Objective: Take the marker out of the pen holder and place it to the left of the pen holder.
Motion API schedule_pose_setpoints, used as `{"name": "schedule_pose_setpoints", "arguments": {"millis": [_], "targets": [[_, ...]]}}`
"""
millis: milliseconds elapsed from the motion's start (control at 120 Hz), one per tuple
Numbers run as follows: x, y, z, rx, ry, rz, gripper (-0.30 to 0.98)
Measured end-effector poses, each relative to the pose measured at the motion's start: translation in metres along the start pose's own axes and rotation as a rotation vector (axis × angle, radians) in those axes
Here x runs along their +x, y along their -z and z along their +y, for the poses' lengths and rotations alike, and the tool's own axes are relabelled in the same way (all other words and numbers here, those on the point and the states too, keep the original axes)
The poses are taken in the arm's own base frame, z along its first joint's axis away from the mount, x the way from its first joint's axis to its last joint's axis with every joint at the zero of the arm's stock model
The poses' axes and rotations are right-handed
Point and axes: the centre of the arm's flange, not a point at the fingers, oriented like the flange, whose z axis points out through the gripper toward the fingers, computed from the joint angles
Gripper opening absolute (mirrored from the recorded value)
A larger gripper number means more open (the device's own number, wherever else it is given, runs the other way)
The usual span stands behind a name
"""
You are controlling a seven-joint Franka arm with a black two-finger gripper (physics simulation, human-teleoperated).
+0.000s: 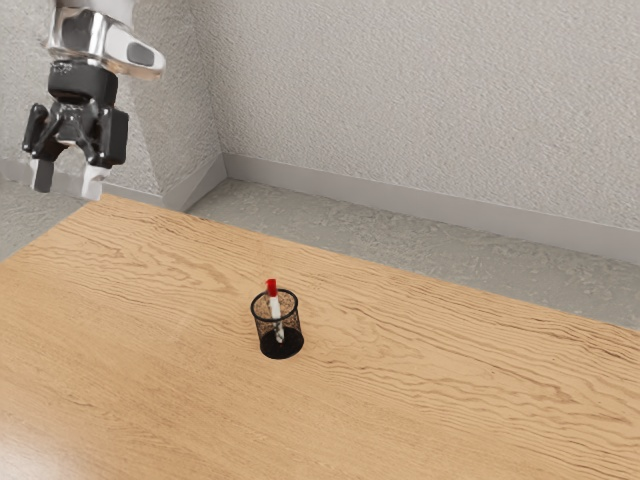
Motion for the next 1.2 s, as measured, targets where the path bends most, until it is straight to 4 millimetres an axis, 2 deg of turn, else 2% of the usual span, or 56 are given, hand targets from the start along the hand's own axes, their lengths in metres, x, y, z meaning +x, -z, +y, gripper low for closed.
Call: {"name": "schedule_pose_setpoints", "arguments": {"millis": [133, 225, 292, 400, 450, 492, 525, 608, 683, 750, 833, 1067, 1200], "targets": [[0.079, -0.004, -0.002, -0.038, 0.004, 0.167, 0.69], [0.174, -0.012, -0.016, -0.067, 0.027, 0.194, 0.69], [0.227, -0.020, -0.013, -0.070, 0.028, 0.245, 0.69], [0.291, -0.029, -0.007, -0.061, 0.029, 0.337, 0.69], [0.321, -0.028, 0.014, -0.041, 0.006, 0.385, 0.69], [0.342, -0.029, 0.035, -0.025, -0.018, 0.416, 0.69], [0.356, -0.033, 0.045, -0.018, -0.028, 0.431, 0.69], [0.388, -0.051, 0.041, -0.024, -0.017, 0.433, 0.69], [0.406, -0.061, 0.028, -0.035, 0.004, 0.436, 0.69], [0.414, -0.067, 0.014, -0.047, 0.025, 0.438, 0.69], [0.424, -0.074, 0.007, -0.054, 0.037, 0.436, 0.68], [0.417, -0.082, 0.006, -0.058, 0.042, 0.371, 0.65], [0.414, -0.085, 0.005, -0.059, 0.046, 0.334, 0.45]]}}
